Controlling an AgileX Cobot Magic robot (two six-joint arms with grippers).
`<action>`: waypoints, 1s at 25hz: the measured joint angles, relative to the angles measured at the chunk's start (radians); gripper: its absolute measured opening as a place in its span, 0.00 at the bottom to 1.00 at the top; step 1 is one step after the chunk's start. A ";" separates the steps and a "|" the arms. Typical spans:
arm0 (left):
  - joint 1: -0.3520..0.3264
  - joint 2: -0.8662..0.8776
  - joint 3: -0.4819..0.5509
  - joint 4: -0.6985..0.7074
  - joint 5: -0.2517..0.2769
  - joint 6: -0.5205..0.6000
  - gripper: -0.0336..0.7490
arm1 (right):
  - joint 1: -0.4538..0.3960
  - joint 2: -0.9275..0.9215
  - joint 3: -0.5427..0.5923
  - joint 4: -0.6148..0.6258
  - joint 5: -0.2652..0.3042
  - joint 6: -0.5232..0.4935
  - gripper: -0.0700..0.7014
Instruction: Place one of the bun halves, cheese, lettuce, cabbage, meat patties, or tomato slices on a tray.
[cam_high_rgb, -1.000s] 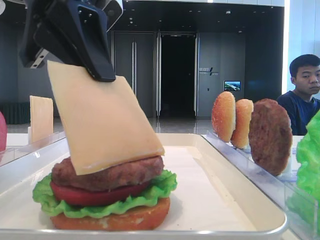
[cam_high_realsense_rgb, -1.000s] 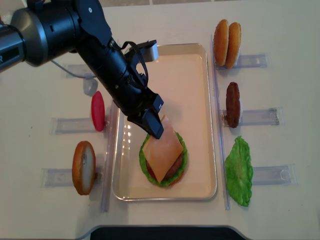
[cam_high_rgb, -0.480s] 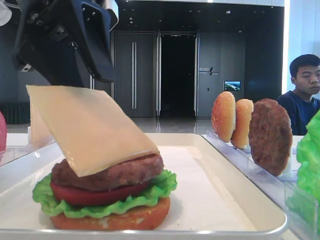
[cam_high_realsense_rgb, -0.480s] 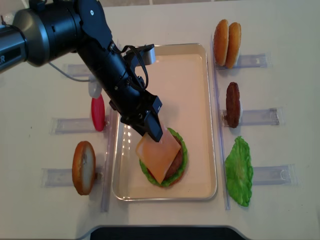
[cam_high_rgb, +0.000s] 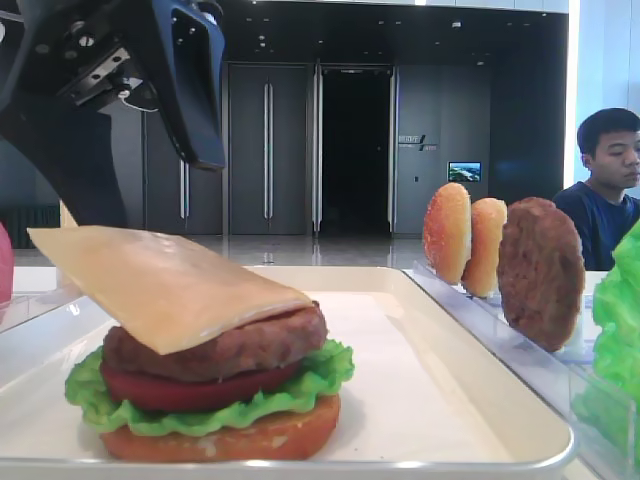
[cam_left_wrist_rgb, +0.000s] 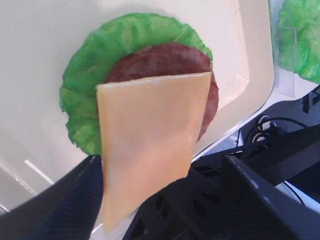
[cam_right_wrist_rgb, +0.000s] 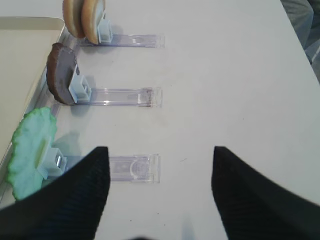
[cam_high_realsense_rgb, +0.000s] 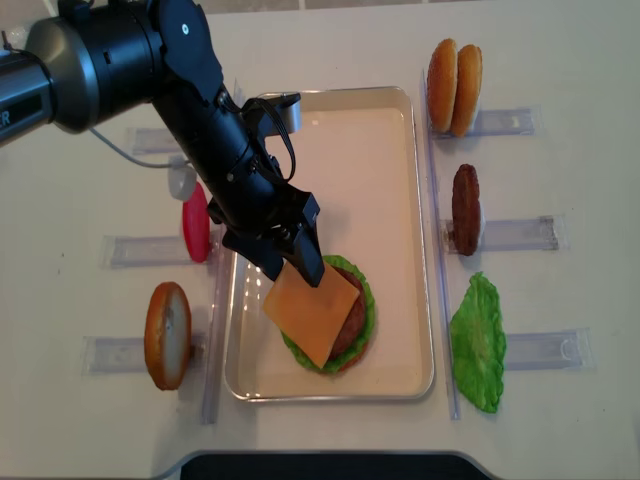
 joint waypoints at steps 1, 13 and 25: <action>0.000 0.000 0.000 0.001 0.001 -0.005 0.75 | 0.000 0.000 0.000 0.000 0.000 0.000 0.68; 0.000 0.000 -0.001 0.031 0.003 -0.067 0.84 | 0.000 0.000 0.000 0.000 0.000 0.000 0.68; 0.000 -0.004 -0.158 0.260 0.070 -0.232 0.85 | 0.000 0.000 0.000 0.000 0.000 0.000 0.68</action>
